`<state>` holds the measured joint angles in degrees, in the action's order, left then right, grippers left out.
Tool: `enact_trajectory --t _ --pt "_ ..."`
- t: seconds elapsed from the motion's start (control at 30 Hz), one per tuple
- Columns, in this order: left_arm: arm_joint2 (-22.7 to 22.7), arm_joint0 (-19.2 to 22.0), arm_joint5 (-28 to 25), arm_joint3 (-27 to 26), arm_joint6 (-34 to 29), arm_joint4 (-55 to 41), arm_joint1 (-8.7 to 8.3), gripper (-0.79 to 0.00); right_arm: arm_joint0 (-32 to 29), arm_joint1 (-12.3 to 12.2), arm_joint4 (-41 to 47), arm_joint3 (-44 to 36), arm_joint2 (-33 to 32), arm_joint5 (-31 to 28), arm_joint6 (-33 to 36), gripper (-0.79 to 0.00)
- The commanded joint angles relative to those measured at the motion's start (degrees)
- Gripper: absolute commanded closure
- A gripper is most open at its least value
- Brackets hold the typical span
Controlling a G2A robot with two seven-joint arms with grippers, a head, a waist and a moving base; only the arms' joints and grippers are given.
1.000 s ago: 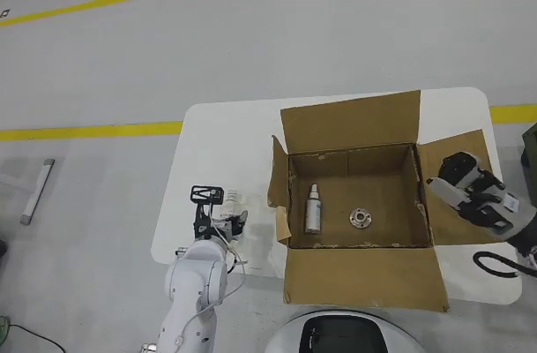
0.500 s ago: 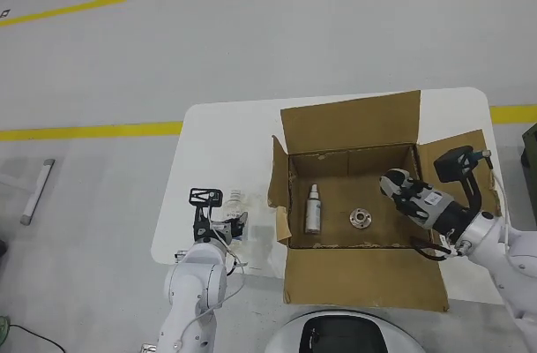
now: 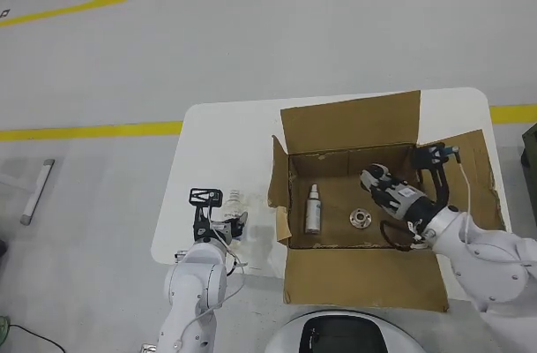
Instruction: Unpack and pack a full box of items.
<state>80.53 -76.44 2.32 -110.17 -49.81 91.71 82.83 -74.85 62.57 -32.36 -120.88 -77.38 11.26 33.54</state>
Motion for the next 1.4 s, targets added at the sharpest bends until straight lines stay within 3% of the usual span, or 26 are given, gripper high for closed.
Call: enact_trajectory --t 0.0,0.13,0.23,0.73,0.9,1.07,1.27,1.37 --pt "0.00 0.00 0.00 0.00 0.00 0.00 0.00 -0.785 4.03 0.38 -4.90 1.60 5.01 5.42 2.55 0.000" --pt "0.00 0.00 0.00 0.00 0.00 0.00 0.00 -0.785 11.14 1.48 -12.85 6.18 13.47 12.60 7.09 0.000" --pt "0.00 0.00 0.00 0.00 0.00 0.00 0.00 -0.785 14.04 2.42 -12.83 8.70 16.89 15.03 7.16 0.000" --pt "0.00 0.00 0.00 0.00 0.00 0.00 0.00 -0.785 13.46 2.48 -14.81 7.99 18.51 12.96 9.59 0.000" --pt "0.00 0.00 0.00 0.00 0.00 0.00 0.00 -0.785 15.61 3.87 -18.18 8.88 22.87 22.44 10.81 0.000" --pt "0.00 0.00 0.00 0.00 0.00 0.00 0.00 -0.785 21.91 5.97 -19.90 13.31 27.45 33.48 15.83 0.000" --pt "0.00 0.00 0.00 0.00 0.00 0.00 0.00 -0.785 28.51 8.63 -20.89 20.46 32.92 39.51 19.51 -0.006" --pt "0.00 0.00 0.00 0.00 0.00 0.00 0.00 -0.785 30.00 9.78 -19.80 23.22 34.27 40.36 19.03 -0.058"
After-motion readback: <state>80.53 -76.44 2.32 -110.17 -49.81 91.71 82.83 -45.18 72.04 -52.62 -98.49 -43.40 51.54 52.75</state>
